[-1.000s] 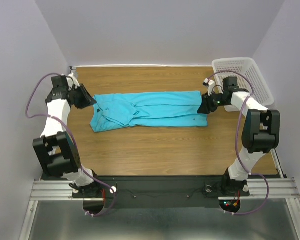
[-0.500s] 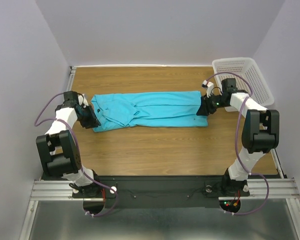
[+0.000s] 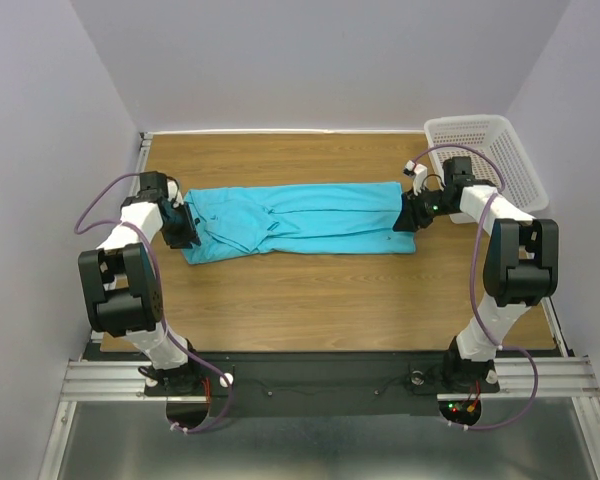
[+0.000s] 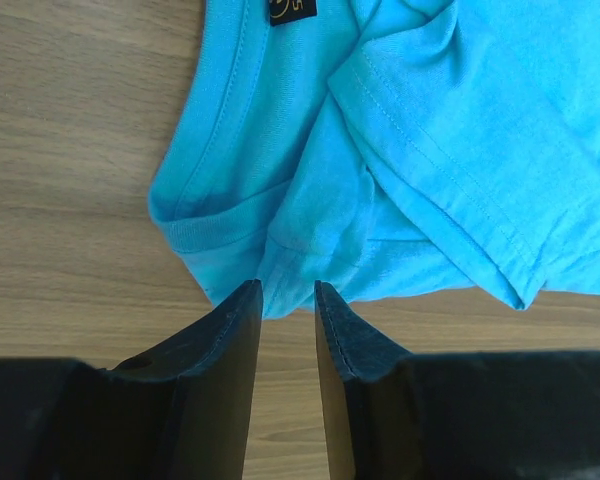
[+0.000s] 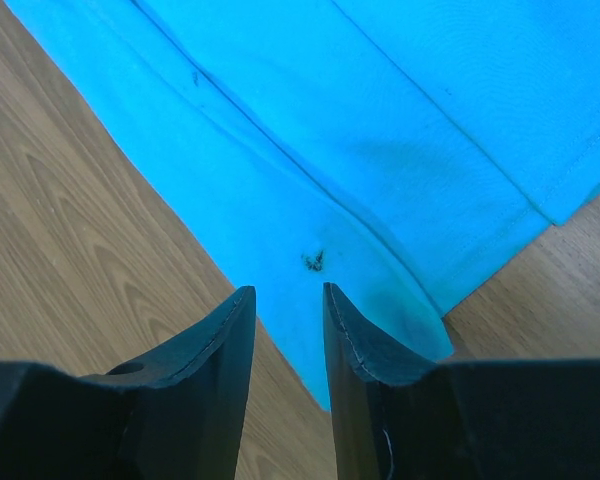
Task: Fold and stack the t-shirts
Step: Fold the tshirt
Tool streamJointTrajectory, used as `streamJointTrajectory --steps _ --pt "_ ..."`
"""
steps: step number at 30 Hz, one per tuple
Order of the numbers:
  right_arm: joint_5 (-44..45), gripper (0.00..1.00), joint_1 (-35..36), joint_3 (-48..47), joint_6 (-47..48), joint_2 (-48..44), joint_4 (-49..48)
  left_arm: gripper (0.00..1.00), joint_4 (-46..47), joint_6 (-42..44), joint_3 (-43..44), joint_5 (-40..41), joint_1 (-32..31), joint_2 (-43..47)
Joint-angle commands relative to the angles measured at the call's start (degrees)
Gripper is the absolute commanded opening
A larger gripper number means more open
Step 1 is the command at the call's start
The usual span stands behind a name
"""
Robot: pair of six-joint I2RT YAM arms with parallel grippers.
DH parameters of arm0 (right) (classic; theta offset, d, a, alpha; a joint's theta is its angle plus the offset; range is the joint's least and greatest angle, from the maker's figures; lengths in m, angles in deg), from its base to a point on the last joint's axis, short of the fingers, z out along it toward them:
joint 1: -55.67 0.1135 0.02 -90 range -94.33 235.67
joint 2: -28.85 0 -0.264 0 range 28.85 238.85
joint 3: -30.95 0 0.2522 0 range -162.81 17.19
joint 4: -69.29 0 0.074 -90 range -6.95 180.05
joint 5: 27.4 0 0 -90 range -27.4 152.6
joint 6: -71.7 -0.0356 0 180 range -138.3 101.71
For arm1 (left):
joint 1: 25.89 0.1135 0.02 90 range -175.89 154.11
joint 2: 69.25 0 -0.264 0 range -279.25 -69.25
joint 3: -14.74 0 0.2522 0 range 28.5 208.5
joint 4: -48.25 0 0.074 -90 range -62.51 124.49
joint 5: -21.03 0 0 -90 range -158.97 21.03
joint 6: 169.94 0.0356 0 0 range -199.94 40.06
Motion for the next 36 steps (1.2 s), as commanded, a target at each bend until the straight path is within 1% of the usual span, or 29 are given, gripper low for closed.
streamJointTrajectory --steps 1,15,18,19,20,21,22,24,30,36 --pt "0.03 0.39 0.07 0.38 0.37 0.36 -0.95 0.40 -0.74 1.51 1.42 1.22 -0.51 0.05" --pt "0.56 0.39 0.07 0.56 0.72 0.27 -0.95 0.40 -0.39 2.04 1.33 -0.89 -0.60 -4.00" --pt "1.26 0.38 0.07 0.56 0.72 0.62 -0.95 0.34 -0.56 2.21 1.42 -1.95 -0.60 -3.91" --pt "1.61 0.38 0.07 0.56 0.72 0.80 -0.87 0.29 -0.65 2.30 1.51 -2.82 -0.60 -3.82" --pt "1.96 0.38 0.07 0.56 0.64 0.89 -0.86 0.26 -0.74 2.30 1.33 -3.26 -0.51 -3.65" --pt "2.32 0.38 0.07 0.56 0.55 0.97 -0.86 0.19 -0.74 2.39 1.42 -3.53 -0.60 -3.38" --pt "3.10 0.38 0.07 0.56 0.37 1.15 -0.69 0.08 -0.91 2.39 1.42 -3.97 -0.60 -3.29" --pt "3.72 0.38 0.07 0.64 0.28 0.89 -0.51 0.00 -0.74 2.39 1.24 -4.93 -0.51 -2.86" --pt "4.17 0.33 0.07 2.31 0.55 -0.69 0.80 0.00 -0.83 2.48 1.42 -5.99 -0.43 -2.24" --pt "3.46 0.24 0.07 2.31 1.95 2.38 4.14 0.00 -1.18 2.57 2.30 -5.38 -0.07 -1.54"
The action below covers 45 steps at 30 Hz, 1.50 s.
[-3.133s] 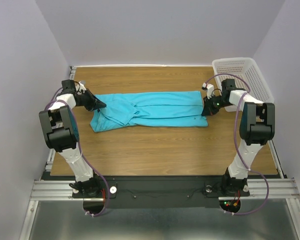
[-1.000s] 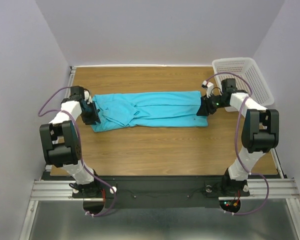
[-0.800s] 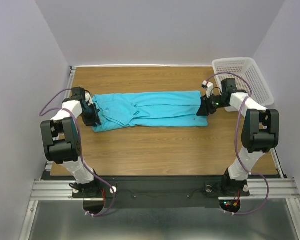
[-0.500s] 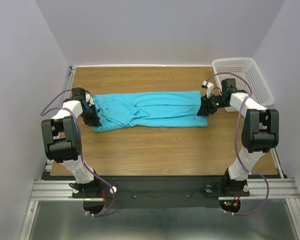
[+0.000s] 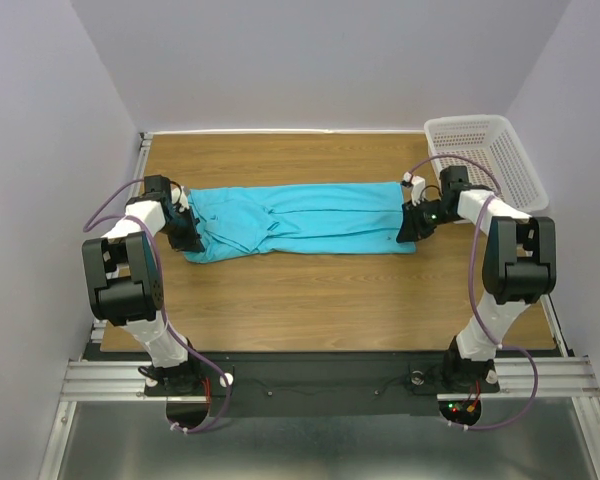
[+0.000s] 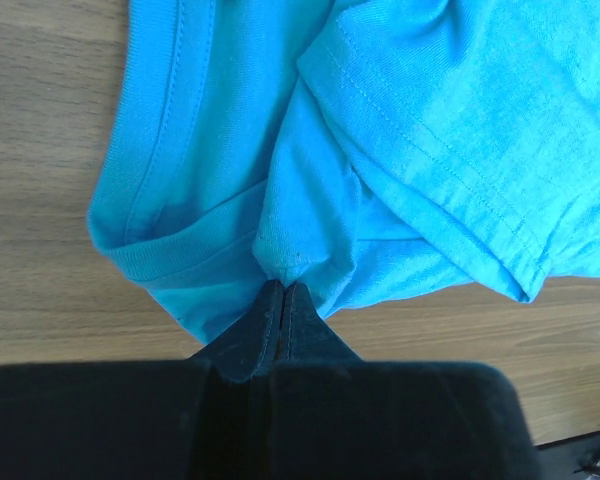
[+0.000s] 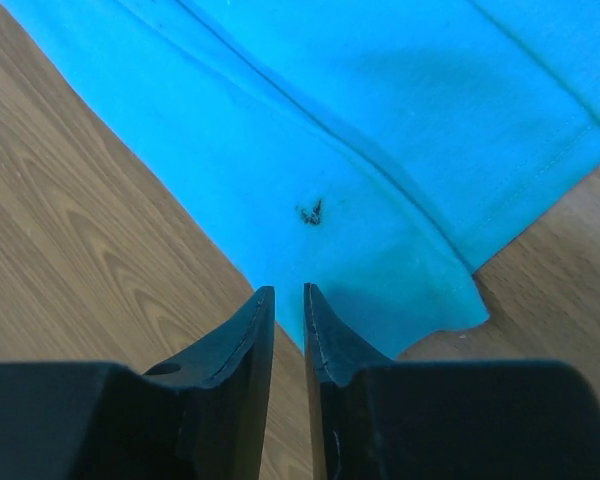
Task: Fold and stack the t-shirts
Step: Fold the tshirt
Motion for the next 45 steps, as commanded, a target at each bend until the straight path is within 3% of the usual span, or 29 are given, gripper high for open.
streamJointTrajectory --steps 1,16,34,38,45 --pt "0.03 0.23 0.07 -0.53 1.45 1.94 2.77 0.00 -1.29 0.78 2.41 -0.33 0.23 3.12" --pt "9.96 0.14 0.59 -2.20 -2.33 8.36 2.60 0.00 -3.92 0.69 8.47 7.83 0.32 2.77" --pt "13.39 0.13 0.59 -2.46 -4.17 9.24 1.63 0.00 -3.31 2.36 13.48 16.44 0.23 -6.46" --pt "13.66 0.12 0.59 -2.37 -4.17 9.24 1.54 0.00 -2.69 2.62 14.53 22.08 -0.47 -6.46" --pt "13.57 0.12 0.59 -2.46 -4.35 9.42 1.45 0.00 0.20 4.72 14.80 24.28 -5.64 -5.76"
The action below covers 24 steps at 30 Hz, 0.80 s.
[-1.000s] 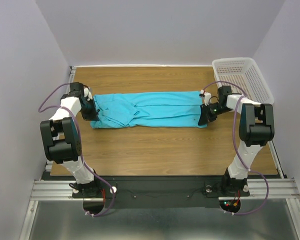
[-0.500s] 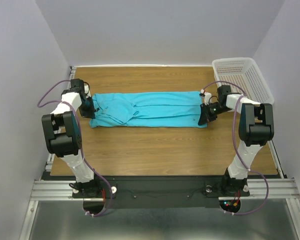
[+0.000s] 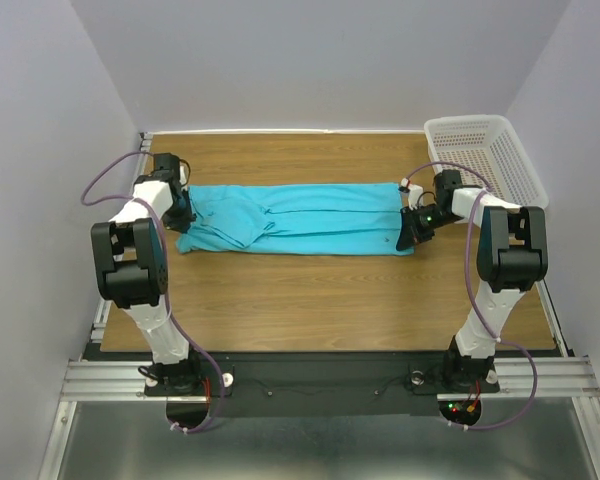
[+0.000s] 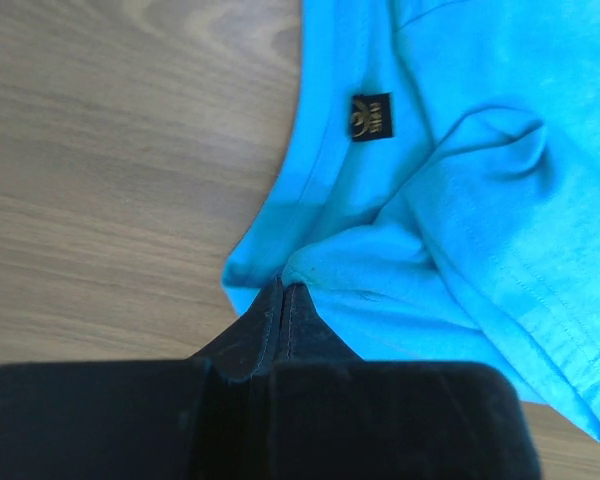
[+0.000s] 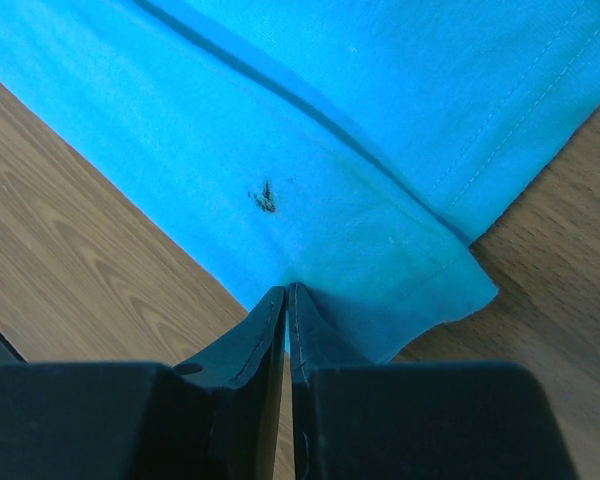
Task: Fold and stack the t-shirts
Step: Fold the tshirt
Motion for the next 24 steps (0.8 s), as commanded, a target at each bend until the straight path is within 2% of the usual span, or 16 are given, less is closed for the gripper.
streamJointTrajectory --steps 1,4,14,24 --pt "6.95 0.12 0.20 -0.19 1.49 2.64 -1.54 0.00 2.85 2.52 1.56 3.56 -3.55 1.61" --pt "7.12 0.12 0.20 -0.19 1.40 2.82 -1.54 0.00 4.34 2.52 0.85 4.52 -4.87 1.79" --pt "7.12 0.12 0.20 -0.36 1.31 2.38 -1.72 0.23 4.35 1.91 -0.91 15.77 -5.06 2.76" --pt "7.47 0.12 0.20 -0.28 1.40 2.03 -1.81 0.26 3.03 1.03 3.04 13.32 -4.97 0.73"
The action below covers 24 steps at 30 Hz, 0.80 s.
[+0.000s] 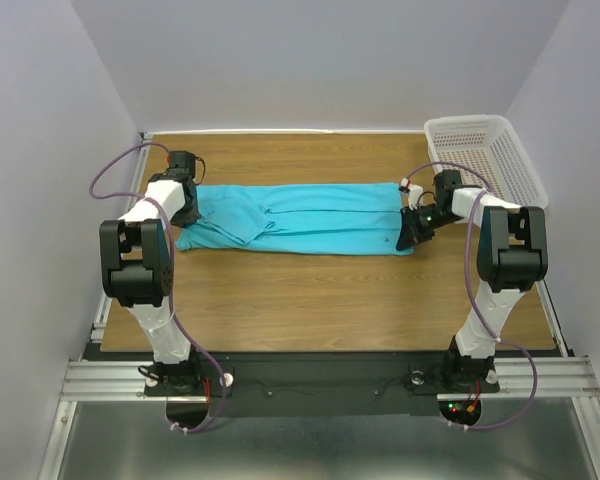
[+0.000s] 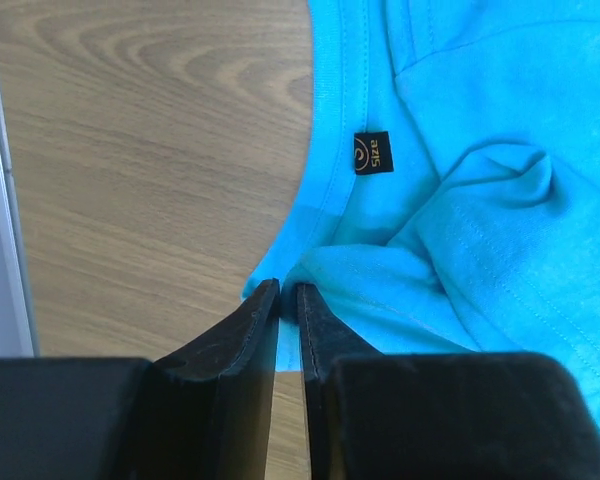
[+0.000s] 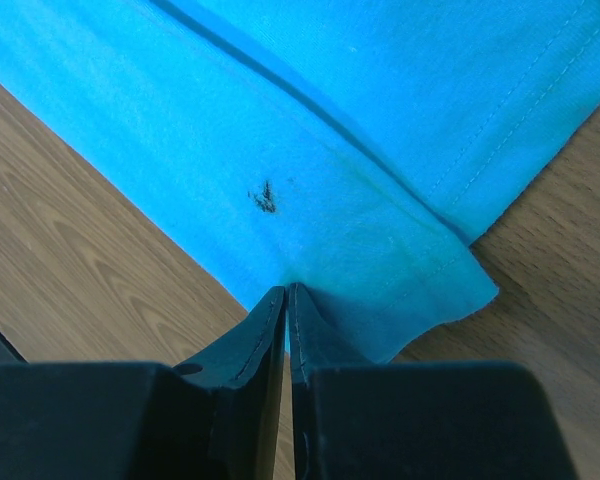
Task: Fold and stack the t-shirts
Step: Fold the tshirt
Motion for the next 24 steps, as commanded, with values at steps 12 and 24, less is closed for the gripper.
streamJointTrajectory --steps 12,24 --pt "7.10 0.13 0.20 -0.25 1.62 1.50 -1.81 0.52 -0.82 -5.27 -1.30 -14.11 8.28 15.00" --pt "6.92 0.13 0.20 -0.34 1.62 1.59 -1.81 0.51 0.15 -7.56 -12.99 -31.01 10.49 16.61"
